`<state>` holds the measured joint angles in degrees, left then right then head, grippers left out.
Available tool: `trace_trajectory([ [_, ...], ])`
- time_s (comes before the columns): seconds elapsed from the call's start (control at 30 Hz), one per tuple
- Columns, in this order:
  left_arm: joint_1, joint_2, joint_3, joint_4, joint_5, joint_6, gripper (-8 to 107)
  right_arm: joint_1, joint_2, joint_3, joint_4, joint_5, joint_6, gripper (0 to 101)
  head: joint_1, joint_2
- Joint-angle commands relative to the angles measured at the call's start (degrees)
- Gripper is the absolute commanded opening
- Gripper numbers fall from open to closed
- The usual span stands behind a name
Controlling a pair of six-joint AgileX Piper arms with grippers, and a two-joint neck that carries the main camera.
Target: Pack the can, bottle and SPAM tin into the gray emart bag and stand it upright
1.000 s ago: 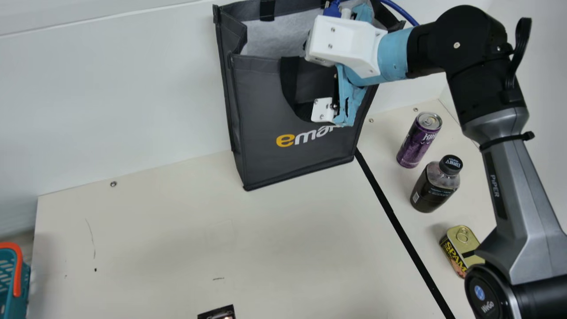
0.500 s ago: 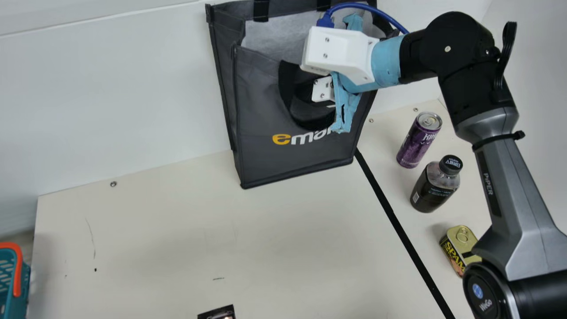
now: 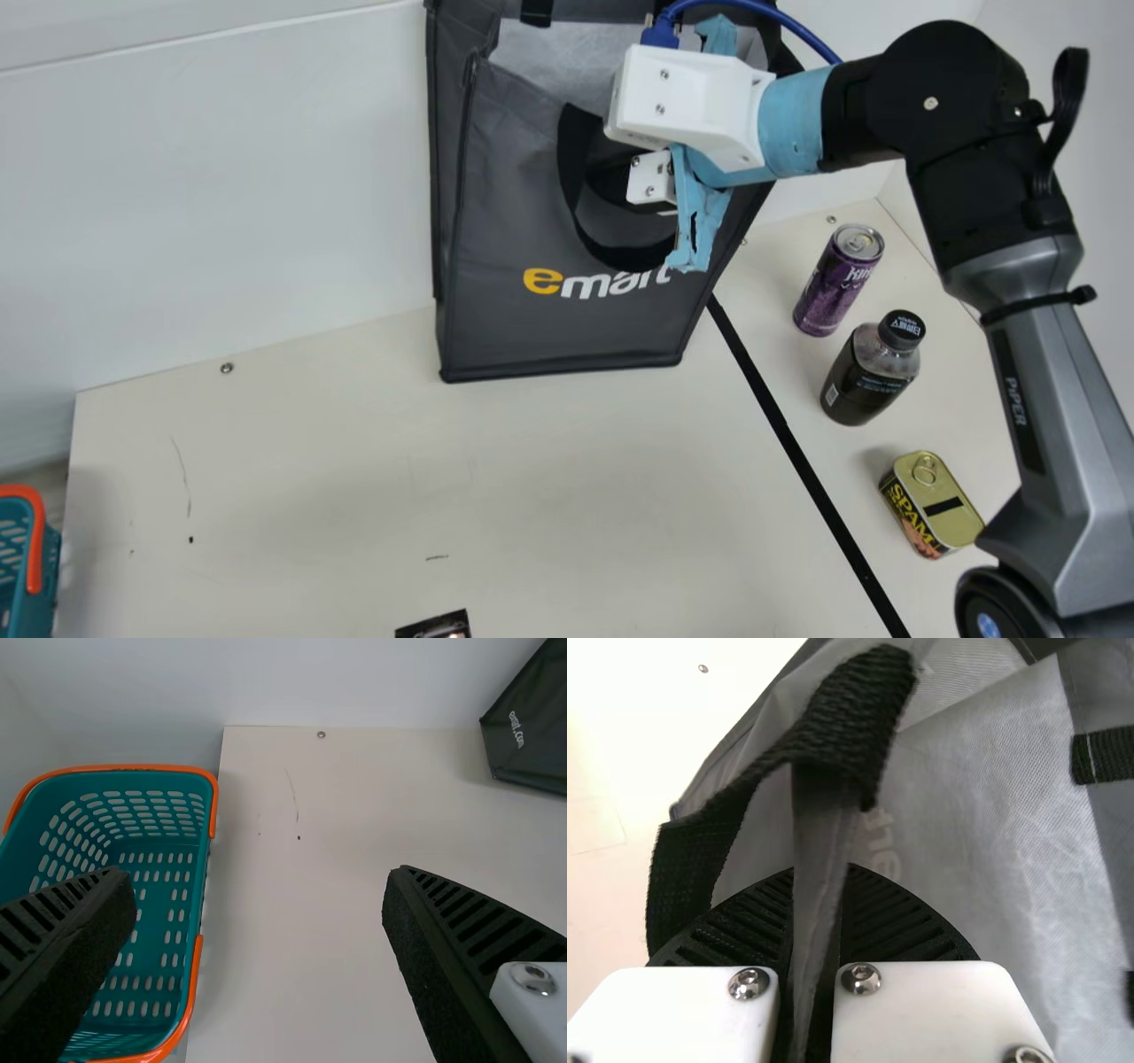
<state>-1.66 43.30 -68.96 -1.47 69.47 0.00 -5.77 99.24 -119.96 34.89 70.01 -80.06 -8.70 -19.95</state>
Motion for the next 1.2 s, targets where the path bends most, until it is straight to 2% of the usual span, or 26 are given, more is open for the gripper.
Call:
trace_trajectory([
  [0.0, 0.0, 0.0, 0.0, 0.0, 0.0, 0.0, 90, 0.12, -0.88, 0.19, -0.37, -0.11, 0.33, 0, -1.3, -0.05],
  [0.6, 0.0, 0.0, 0.0, 0.0, 0.0, 0.0, 90, 1.96, -9.21, 1.89, -1.36, -0.11, 3.71, 0, -1.3, -0.05],
  [1.17, 0.0, 0.0, 0.0, 0.0, 0.0, 0.0, 90, 2.9, -16.24, 4.43, -0.79, -0.11, 4.35, 0, -1.3, -0.05],
])
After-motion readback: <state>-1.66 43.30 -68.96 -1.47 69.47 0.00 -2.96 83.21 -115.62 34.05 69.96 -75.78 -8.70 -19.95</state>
